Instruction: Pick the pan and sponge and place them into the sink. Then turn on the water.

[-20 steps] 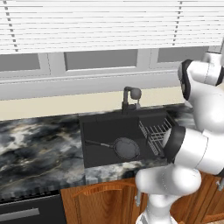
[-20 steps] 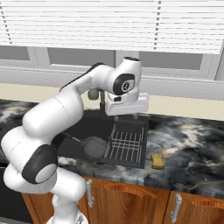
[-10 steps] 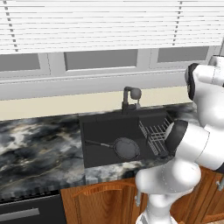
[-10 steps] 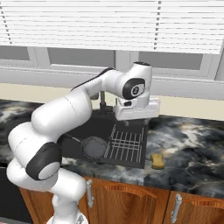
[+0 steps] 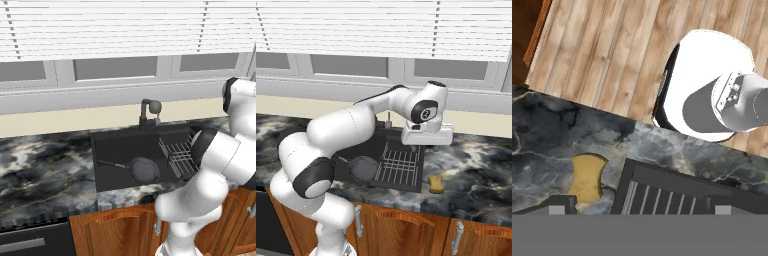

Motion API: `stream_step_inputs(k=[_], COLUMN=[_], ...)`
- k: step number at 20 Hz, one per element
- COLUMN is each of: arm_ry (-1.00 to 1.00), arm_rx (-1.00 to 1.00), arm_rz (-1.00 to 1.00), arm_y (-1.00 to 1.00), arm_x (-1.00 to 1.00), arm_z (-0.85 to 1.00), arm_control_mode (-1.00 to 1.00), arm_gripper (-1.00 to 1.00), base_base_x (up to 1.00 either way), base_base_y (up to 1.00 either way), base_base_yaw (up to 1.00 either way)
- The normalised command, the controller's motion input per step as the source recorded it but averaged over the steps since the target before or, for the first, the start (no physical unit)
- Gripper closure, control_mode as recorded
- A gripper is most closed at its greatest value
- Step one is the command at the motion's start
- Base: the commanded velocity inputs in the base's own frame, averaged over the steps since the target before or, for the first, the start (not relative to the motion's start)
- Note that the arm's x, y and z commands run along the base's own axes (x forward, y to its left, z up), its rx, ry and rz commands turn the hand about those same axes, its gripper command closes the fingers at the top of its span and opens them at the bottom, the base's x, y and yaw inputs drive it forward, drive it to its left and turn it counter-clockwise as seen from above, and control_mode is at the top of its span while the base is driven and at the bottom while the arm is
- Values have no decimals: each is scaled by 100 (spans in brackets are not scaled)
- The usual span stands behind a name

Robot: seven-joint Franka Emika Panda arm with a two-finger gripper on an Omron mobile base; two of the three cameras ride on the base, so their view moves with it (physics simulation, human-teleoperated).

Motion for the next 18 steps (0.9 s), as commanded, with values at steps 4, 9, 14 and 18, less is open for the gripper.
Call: stream_step_inputs(k=[4,9,14,18], arm_ry=[2,3,3,4], arm_rx=[0,0,0,0], arm_rz=[-16,-14,-9,-5], arm_y=[-32,-33,-19,-12], arm_x=[3,7,17,16], arm_z=[-18,-17,-17,-15], arm_control_mode=[-100,-100,-100,-100], arm_gripper=[-100,-100,-100,-100], base_base_x=[0,0,0,0], base_base_y=[0,0,0,0], base_base_yaw=[0,0,0,0])
